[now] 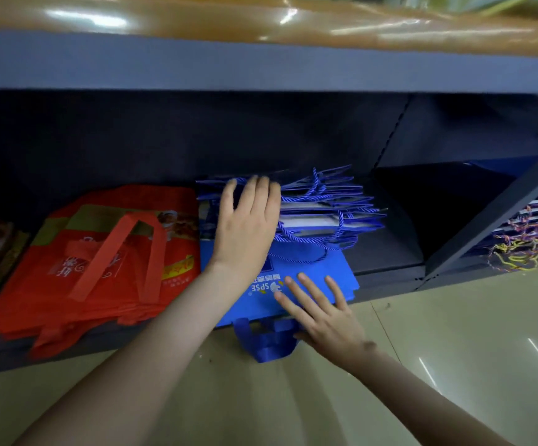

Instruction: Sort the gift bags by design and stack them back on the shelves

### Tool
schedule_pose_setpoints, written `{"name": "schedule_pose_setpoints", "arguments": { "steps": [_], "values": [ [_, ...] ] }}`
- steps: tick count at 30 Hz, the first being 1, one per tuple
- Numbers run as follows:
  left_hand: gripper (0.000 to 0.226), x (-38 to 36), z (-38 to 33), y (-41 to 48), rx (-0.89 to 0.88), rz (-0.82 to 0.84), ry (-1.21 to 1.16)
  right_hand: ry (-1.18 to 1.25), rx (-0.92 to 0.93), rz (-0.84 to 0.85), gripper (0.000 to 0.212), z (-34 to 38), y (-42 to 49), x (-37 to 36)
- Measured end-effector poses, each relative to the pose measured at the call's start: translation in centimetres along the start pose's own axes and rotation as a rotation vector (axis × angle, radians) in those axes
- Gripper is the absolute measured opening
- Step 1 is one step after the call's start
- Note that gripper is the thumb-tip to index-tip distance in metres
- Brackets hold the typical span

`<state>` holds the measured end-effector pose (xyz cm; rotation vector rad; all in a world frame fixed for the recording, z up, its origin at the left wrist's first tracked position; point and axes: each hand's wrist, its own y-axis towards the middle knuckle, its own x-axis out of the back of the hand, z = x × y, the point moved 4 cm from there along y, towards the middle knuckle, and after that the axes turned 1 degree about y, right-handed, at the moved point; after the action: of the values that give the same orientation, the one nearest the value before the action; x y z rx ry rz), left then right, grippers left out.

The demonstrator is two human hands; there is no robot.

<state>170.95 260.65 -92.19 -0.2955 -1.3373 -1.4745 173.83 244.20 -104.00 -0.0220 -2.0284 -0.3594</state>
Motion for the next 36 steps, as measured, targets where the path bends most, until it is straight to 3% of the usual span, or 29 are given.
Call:
{"name": "schedule_pose_setpoints", "arguments": {
  "steps": [1, 4, 8, 15, 20, 22, 24, 31, 32, 34, 36],
  "values": [
    [0.081, 0.1, 0.3, 0.3, 0.004, -0.004, 0.001, -0.006, -0.035, 0.032, 0.119, -0.1, -0.1, -0.8],
    [0.093, 0.3, 1.6, 1.7, 0.015, -0.013, -0.016, -0.003, -0.117, 0.000, 0.073, -1.5, 0.1, -2.0],
    [0.103, 0.6, 3.0, 3.1, -0.031, -0.034, -0.060, 0.193, -0.167, -0.011, 0.054, -2.8, 1.2, -2.1],
    [0.104, 0.6, 2.9, 3.1, -0.053, -0.032, -0.083, 0.119, -0.103, -0.179, 0.056, -6.9, 4.0, 2.2],
    [0.103, 0.6, 3.2, 3.3, -0.028, -0.032, -0.064, 0.121, -0.110, -0.050, 0.054, -6.2, 2.2, -0.1],
    [0.103, 0.6, 3.3, 3.2, -0.017, -0.030, -0.071, 0.186, -0.146, 0.111, 0.086, -5.4, 0.3, -2.1],
    [0.102, 0.5, 3.0, 2.6, -0.015, -0.023, -0.075, 0.229, -0.161, 0.154, 0.100, -4.8, -1.3, -2.4],
    [0.101, 0.0, 1.0, -0.3, -0.045, -0.005, -0.036, 0.472, -0.168, -0.201, 0.047, -3.6, -2.0, 2.0],
    [0.102, 0.0, 0.9, -0.4, -0.040, -0.001, -0.035, 0.542, -0.254, -0.200, 0.042, -2.9, -2.4, 1.6],
    [0.104, 0.0, 1.0, -0.6, -0.029, 0.008, -0.030, 0.739, -0.605, -0.165, 0.043, -2.0, -3.7, -0.2],
    [0.102, -0.2, 0.9, -0.8, -0.023, 0.011, -0.015, 1.030, -1.040, -0.082, 0.068, -1.8, -5.2, -2.3]
  ]
}}
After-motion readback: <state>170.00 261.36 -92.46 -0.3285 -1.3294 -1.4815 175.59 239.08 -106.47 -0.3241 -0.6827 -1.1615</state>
